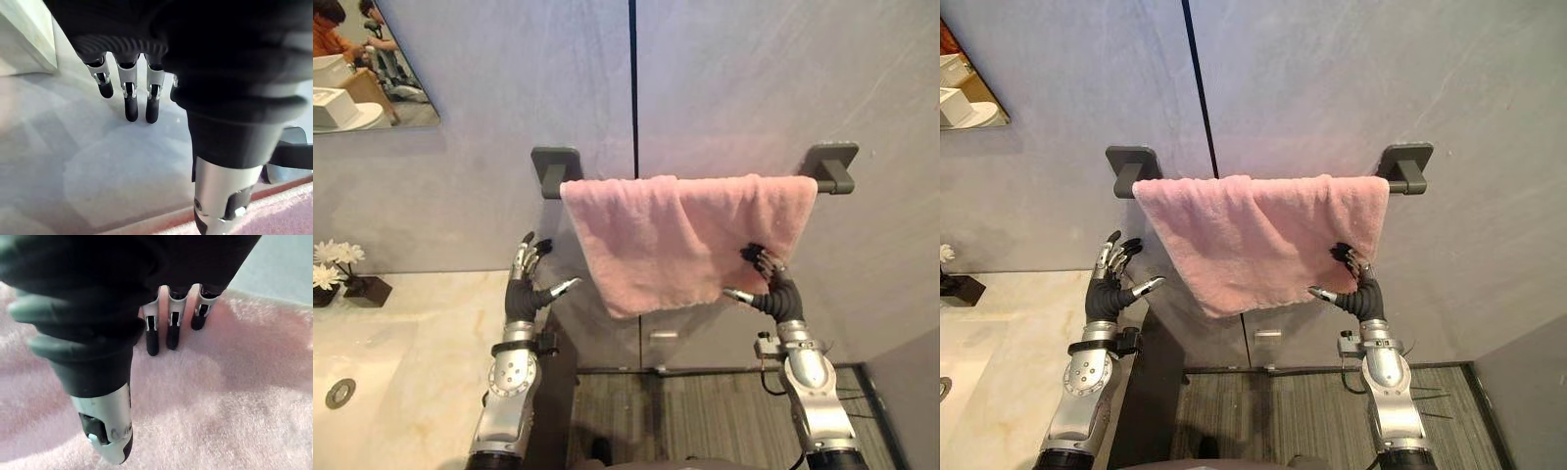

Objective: Organize washtable

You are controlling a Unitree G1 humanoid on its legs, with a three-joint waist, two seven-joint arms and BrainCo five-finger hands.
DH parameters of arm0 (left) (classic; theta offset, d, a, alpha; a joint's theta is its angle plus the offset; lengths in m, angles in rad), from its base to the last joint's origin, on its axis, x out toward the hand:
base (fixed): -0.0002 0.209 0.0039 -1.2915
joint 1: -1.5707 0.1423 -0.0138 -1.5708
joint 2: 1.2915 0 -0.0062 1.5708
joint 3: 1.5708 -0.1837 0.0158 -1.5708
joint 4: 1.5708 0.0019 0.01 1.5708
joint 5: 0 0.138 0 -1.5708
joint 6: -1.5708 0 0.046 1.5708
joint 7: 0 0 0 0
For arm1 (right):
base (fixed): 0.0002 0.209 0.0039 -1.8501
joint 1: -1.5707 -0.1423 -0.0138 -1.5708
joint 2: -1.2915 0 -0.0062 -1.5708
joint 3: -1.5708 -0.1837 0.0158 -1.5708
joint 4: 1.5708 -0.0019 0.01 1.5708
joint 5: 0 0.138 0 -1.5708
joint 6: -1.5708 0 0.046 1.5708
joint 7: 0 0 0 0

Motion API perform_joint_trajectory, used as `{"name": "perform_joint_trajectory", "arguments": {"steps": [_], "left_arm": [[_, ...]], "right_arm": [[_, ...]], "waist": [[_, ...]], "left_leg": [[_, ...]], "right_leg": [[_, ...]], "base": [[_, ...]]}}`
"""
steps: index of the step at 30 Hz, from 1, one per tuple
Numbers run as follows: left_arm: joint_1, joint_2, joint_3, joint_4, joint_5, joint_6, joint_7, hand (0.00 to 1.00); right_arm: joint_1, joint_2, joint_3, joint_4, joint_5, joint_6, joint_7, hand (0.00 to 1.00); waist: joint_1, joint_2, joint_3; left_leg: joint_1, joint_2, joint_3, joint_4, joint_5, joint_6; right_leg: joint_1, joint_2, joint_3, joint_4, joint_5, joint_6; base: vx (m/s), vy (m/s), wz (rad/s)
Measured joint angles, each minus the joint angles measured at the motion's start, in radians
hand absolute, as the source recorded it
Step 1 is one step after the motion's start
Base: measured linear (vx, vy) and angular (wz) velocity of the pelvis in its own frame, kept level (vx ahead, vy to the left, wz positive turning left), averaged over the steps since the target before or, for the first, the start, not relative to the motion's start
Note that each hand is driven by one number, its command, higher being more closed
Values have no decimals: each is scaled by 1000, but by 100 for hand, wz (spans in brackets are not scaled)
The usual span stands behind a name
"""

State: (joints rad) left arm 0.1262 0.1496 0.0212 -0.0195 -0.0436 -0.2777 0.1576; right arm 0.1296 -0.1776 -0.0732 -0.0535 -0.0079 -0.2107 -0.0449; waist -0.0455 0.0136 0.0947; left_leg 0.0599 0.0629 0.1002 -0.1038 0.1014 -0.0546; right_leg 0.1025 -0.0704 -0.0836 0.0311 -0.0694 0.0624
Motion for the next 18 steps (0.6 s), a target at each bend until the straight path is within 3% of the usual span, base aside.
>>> {"name": "perform_joint_trajectory", "arguments": {"steps": [13, 18], "left_arm": [[100, -44, 70, 40, 18, 8, -5, 0], [114, -49, 67, 163, 18, 15, -49, 0]], "right_arm": [[153, 94, -144, -52, 36, -19, -11, 0], [181, 88, -176, 47, -24, -18, -18, 0]], "waist": [[-22, -11, 2], [-29, -12, 1]], "left_leg": [[4, 1, 14, 0, -1, 0], [7, 4, 16, 0, -1, 0]], "right_leg": [[0, -1, 5, -10, 7, 4], [4, 1, 7, -13, 9, 4]], "base": [[-19, 1, -2], [-2, -1, -1]]}}
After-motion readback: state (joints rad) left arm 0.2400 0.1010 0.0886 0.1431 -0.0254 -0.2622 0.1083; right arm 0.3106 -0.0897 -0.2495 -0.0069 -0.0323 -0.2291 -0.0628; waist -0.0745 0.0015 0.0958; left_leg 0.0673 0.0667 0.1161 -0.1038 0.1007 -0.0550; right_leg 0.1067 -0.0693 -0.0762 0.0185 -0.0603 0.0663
